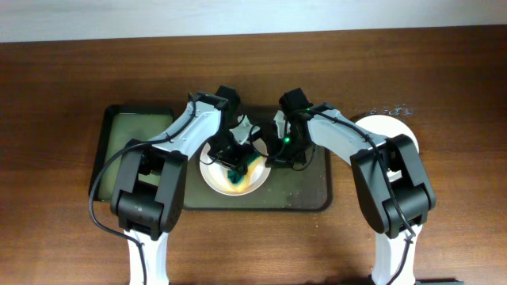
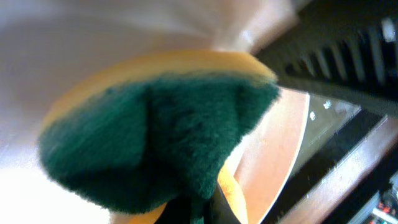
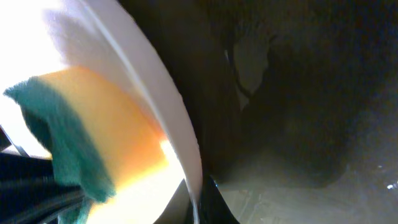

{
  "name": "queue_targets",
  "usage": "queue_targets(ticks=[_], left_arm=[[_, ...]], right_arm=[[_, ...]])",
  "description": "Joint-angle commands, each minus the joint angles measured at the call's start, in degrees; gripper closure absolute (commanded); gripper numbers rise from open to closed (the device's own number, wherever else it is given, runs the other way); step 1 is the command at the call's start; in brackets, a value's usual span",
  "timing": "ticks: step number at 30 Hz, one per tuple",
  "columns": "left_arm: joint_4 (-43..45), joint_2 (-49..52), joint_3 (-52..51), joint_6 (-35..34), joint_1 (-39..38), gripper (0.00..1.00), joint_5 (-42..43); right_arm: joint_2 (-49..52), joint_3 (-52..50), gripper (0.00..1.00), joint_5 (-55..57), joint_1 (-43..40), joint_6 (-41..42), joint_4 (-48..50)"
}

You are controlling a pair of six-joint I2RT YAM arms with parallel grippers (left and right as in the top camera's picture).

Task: Clean dirty plates on tray and stack at the side
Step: 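Scrub the plate with the sponge while the right gripper holds its rim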

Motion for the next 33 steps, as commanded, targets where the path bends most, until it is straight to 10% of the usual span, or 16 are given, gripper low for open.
queue_targets(ticks=[1, 6, 12, 21, 33], left_arm=[[4.0, 1.2, -0.4, -26.4, 1.5, 1.0, -14.7], [4.1, 1.2, -0.4, -60.0, 2.1, 1.0, -41.0], [0.3, 1.2, -0.4, -61.4, 1.9, 1.0, -42.3], [-2.3, 1.2, -0.4, -15.8, 1.9, 1.0, -4.7], [16.4, 1.2, -0.4, -20.1, 1.9, 1.0, -9.6]], right_arm=[[2.4, -1.4, 0.96, 0.7, 1.0, -0.5, 0.1], [2.4, -1.4, 0.96, 1.5, 1.0, -0.5, 0.2], [2.4, -1.4, 0.96, 3.8, 1.0, 0.6, 0.2], [2.4, -1.4, 0.96, 4.2, 1.0, 0.6, 1.7], [2.4, -1.4, 0.96, 4.2, 1.0, 0.6, 1.5]])
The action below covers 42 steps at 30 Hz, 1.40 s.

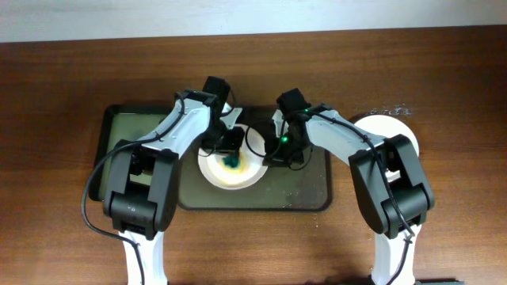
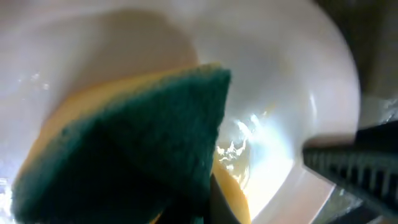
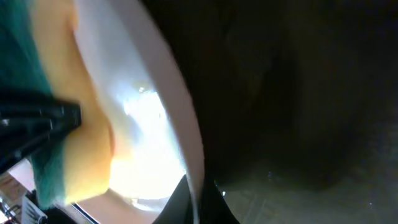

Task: Clean dirty plates on tray and stack at the side
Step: 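Scrub the plate with the sponge while the right gripper holds its rim, then continue scrubbing the plate surface with the sponge in the left gripper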

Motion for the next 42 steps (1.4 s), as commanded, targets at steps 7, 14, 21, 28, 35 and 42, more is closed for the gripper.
queue_targets(ticks=[7, 14, 21, 28, 35, 42], left_arm=[[4.4, 2.0, -0.1, -25.8, -0.9, 1.0, -44.6], [-5.1, 2.0, -0.1, -23.6, -1.0, 1.0, -47.5], [-12.9, 2.0, -0.1, 11.3, -1.0, 1.0, -0.9], [-13.7, 2.0, -0.1, 12.3, -1.0, 1.0, 12.3], [-2.8, 2.0, -0.2, -7.1, -1.0, 1.0, 2.4], [11.7, 2.0, -0.1, -20.9, -0.9, 1.0, -26.2]], right_arm=[[2.2, -1.4, 0.96, 3.8, 0.5, -1.4, -0.1], [2.2, -1.4, 0.96, 3.8, 0.5, -1.3, 0.2], [2.2, -1.4, 0.96, 3.8, 0.5, -1.3, 0.3], [2.2, -1.4, 0.96, 3.8, 0.5, -1.4, 0.2], [2.2, -1.4, 0.96, 3.8, 0.5, -1.4, 0.2], [2.2, -1.4, 0.96, 3.8, 0.5, -1.4, 0.2]])
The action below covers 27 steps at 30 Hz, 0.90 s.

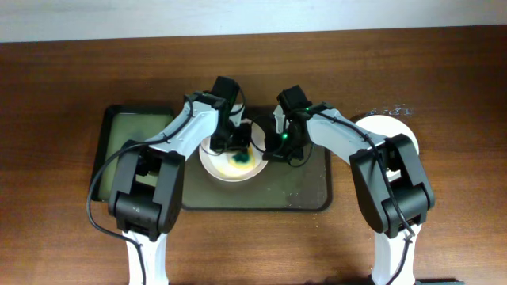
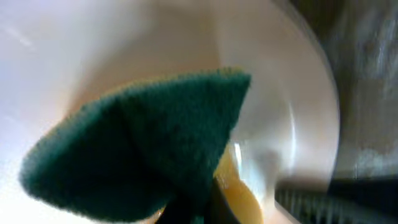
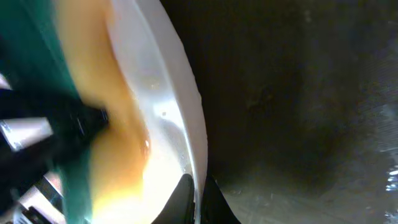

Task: Clean dirty plates on tray and stack at the side
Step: 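Continue scrubbing the plate surface with the sponge in the left gripper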

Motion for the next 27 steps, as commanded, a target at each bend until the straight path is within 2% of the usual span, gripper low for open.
queue_targets(ticks=[1, 4, 7, 10, 14, 16, 17, 19, 22, 27], left_arm=[[4.2, 1.8, 0.1, -6.1, 1.5, 1.0, -25.4], [-2.6, 1.8, 0.1, -6.1, 1.5, 1.0, -35.5], [-10.2, 1.8, 0.1, -6.0, 1.5, 1.0, -35.5], [-15.8, 1.8, 0.1, 2.5, 1.5, 1.0, -24.9], [-18.8, 1.7, 0.1, 17.7, 1.5, 1.0, -3.4], [-19.4, 1.7, 0.1, 21.7, 1.5, 1.0, 5.4], [-19.7, 1.7, 0.1, 22.5, 1.5, 1.0, 10.3], [-19.4, 1.8, 0.1, 22.5, 1.5, 1.0, 12.8], [-17.7, 1.7, 0.1, 22.0, 1.5, 1.0, 13.0], [-13.9, 1.7, 0.1, 15.9, 1.5, 1.0, 13.1]], right_arm=[[2.1, -1.9, 0.96, 2.2, 0.7, -2.1, -1.9], [2.1, -1.9, 0.96, 2.2, 0.7, -2.1, -1.7], [2.1, -1.9, 0.96, 2.2, 0.7, -2.1, -1.1], [2.1, -1.9, 0.96, 2.1, 0.7, -2.1, -1.2], [2.1, -1.9, 0.96, 1.1, 0.7, -2.1, -1.1], [2.1, -1.9, 0.96, 1.1, 0.7, -2.1, -1.1], [2.1, -1.9, 0.96, 1.1, 0.7, -2.1, -1.2], [2.1, -1.9, 0.96, 1.1, 0.7, -2.1, -1.3], [2.1, -1.9, 0.96, 1.1, 0.7, -2.1, -1.3], [2.1, -1.9, 0.96, 1.1, 0.7, -2.1, -1.3]])
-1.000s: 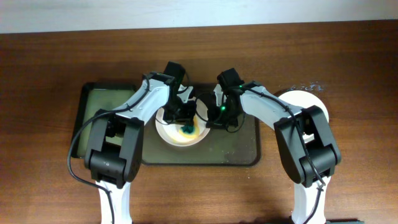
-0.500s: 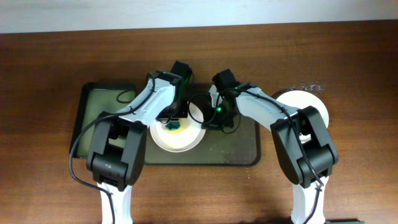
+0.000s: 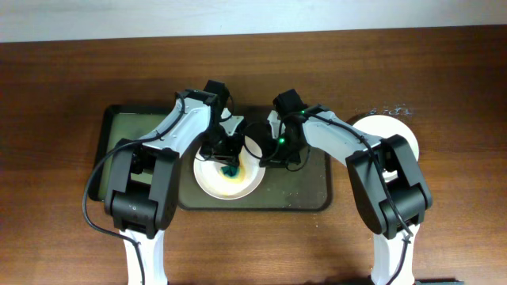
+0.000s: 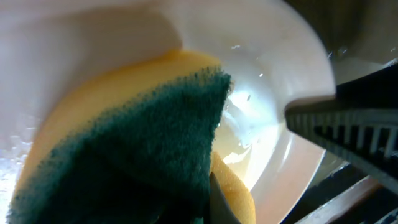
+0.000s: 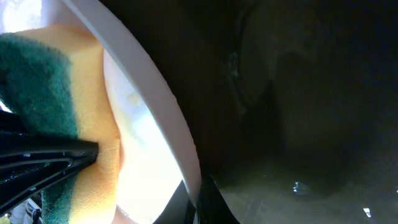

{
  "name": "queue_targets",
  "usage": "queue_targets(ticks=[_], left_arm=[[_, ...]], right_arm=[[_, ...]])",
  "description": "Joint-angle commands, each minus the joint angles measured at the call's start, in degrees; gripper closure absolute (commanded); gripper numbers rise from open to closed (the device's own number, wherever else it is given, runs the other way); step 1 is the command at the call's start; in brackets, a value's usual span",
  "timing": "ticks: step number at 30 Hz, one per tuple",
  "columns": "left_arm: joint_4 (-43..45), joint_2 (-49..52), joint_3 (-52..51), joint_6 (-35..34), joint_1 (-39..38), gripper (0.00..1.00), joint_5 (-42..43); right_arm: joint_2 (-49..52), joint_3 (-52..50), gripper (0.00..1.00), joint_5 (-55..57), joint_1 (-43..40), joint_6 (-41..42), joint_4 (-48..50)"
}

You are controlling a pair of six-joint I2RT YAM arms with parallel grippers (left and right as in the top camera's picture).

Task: Clean dirty plates on tray and stack at the side
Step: 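Continue scrubbing the plate surface with the sponge in the left gripper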

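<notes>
A white plate (image 3: 222, 184) with a yellowish smear lies on the dark tray (image 3: 309, 194). My left gripper (image 3: 229, 166) is shut on a green-and-yellow sponge (image 4: 130, 149) pressed into the plate's bowl (image 4: 261, 68). My right gripper (image 3: 268, 157) is shut on the plate's right rim (image 5: 155, 106), with the sponge (image 5: 56, 93) showing beyond that rim in the right wrist view. A clean white plate (image 3: 392, 127) sits on the table to the right of the tray.
The tray's left half (image 3: 131, 142) lies bare under the left arm. Brown wooden table (image 3: 444, 71) surrounds the tray. Small glints (image 3: 388, 111) lie by the right-hand plate.
The plate now lies lower and further left on the tray. My left gripper with the sponge has moved toward the plate's upper middle. The right gripper still grips the rim.
Throughout, my right gripper held the plate's rim and my left gripper held the sponge in the plate. The sponge stood at the plate's centre, then its upper part, then right of centre, and the plate has shifted on the tray each time.
</notes>
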Motion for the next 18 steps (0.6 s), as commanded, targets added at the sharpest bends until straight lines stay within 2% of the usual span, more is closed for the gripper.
queue_targets(ticks=[1, 9, 12, 15, 18], left_arm=[[2.4, 1.5, -0.8, -3.6, -1.0, 1.0, 5.4], [15.8, 1.5, -0.8, -17.2, -0.8, 1.0, 5.0], [19.4, 1.5, -0.8, -27.0, -0.1, 1.0, -7.3], [19.3, 1.5, -0.7, -34.2, 0.9, 1.0, -21.8], [15.5, 1.5, -0.7, -36.3, 1.4, 1.0, -34.8]], right_arm=[[1.9, -1.6, 0.96, 3.5, -0.4, 0.4, 0.0], [1.9, -1.6, 0.96, 3.5, -0.4, 0.4, -0.4], [1.9, -1.6, 0.96, 3.5, -0.4, 0.4, -0.6], [1.9, -1.6, 0.96, 3.5, -0.4, 0.4, -0.6], [1.9, -1.6, 0.96, 3.5, -0.4, 0.4, -0.6]])
